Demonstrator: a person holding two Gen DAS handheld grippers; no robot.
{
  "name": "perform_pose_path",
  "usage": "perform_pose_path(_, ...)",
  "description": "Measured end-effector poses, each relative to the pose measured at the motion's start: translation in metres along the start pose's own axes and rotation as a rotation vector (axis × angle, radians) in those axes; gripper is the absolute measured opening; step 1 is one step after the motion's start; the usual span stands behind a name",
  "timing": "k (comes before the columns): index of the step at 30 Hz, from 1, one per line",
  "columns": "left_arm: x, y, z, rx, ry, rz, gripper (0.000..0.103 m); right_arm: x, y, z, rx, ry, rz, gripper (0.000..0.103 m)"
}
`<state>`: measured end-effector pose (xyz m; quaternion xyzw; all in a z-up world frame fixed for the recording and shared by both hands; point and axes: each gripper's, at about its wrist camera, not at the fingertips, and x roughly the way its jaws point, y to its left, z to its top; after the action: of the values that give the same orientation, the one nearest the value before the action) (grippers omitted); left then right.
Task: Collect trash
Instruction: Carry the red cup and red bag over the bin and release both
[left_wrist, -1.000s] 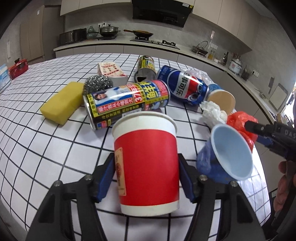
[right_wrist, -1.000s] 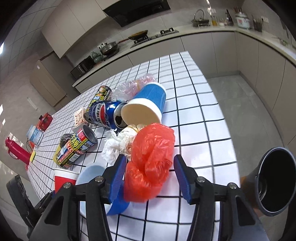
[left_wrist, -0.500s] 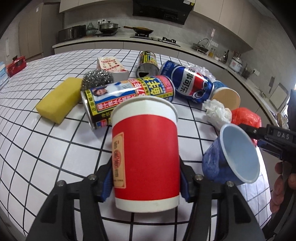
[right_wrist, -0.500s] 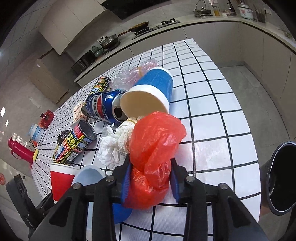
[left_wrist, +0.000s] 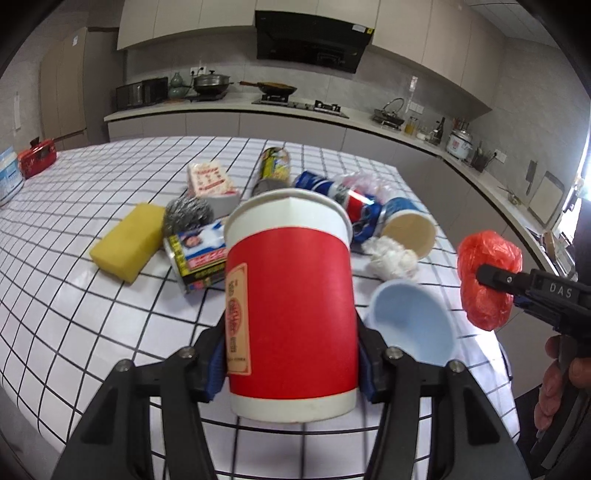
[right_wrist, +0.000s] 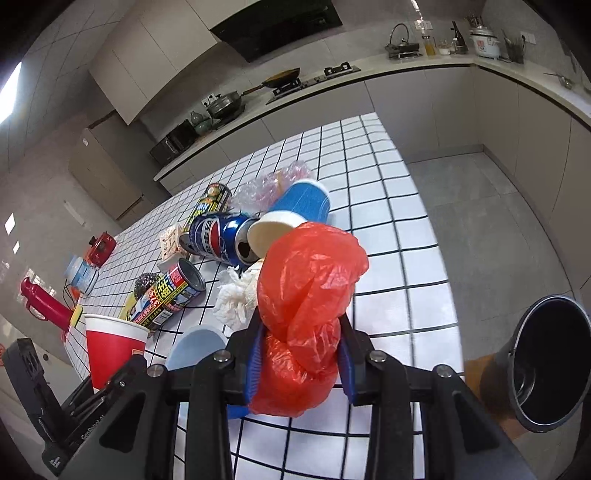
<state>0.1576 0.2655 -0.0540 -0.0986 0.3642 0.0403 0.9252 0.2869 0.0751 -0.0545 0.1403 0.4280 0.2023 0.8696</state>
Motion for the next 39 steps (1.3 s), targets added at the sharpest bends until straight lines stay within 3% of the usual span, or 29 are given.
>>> perform_pose_path(12, -0.006, -0.089, 0.016, 0.114, -0.053, -0.156, 0.056, -0.082, -0.072, 0.009, 0.062, -0.105, -0.098, 0.037)
perform_pose_path(18, 0.001, -0.157, 0.012, 0.19, -0.051, -0.22, 0.056, -0.121, -0.15, 0.006, 0.139, -0.126, -0.166, 0.037)
perform_pose_path(25, 0.022, -0.24, -0.01, 0.223, -0.015, -0.237, 0.056, -0.151, -0.24, -0.003, 0.17, -0.09, -0.193, 0.037)
perform_pose_path(30, 0.036, -0.291, -0.036, 0.221, 0.022, -0.223, 0.056, -0.139, -0.304, -0.016, 0.166, -0.014, -0.195, 0.037)
perform_pose_path(35, 0.057, -0.322, -0.065, 0.203, 0.046, -0.182, 0.056, -0.101, -0.363, -0.031, 0.165, 0.089, -0.17, 0.038)
perform_pose_path(38, 0.068, -0.328, -0.077, 0.184, 0.067, -0.149, 0.056, -0.072, -0.383, -0.036, 0.13, 0.164, -0.171, 0.052)
perform_pose_path(39, 0.07, -0.328, -0.079, 0.178, 0.073, -0.14, 0.057, -0.064, -0.393, -0.038, 0.131, 0.184, -0.179, 0.063)
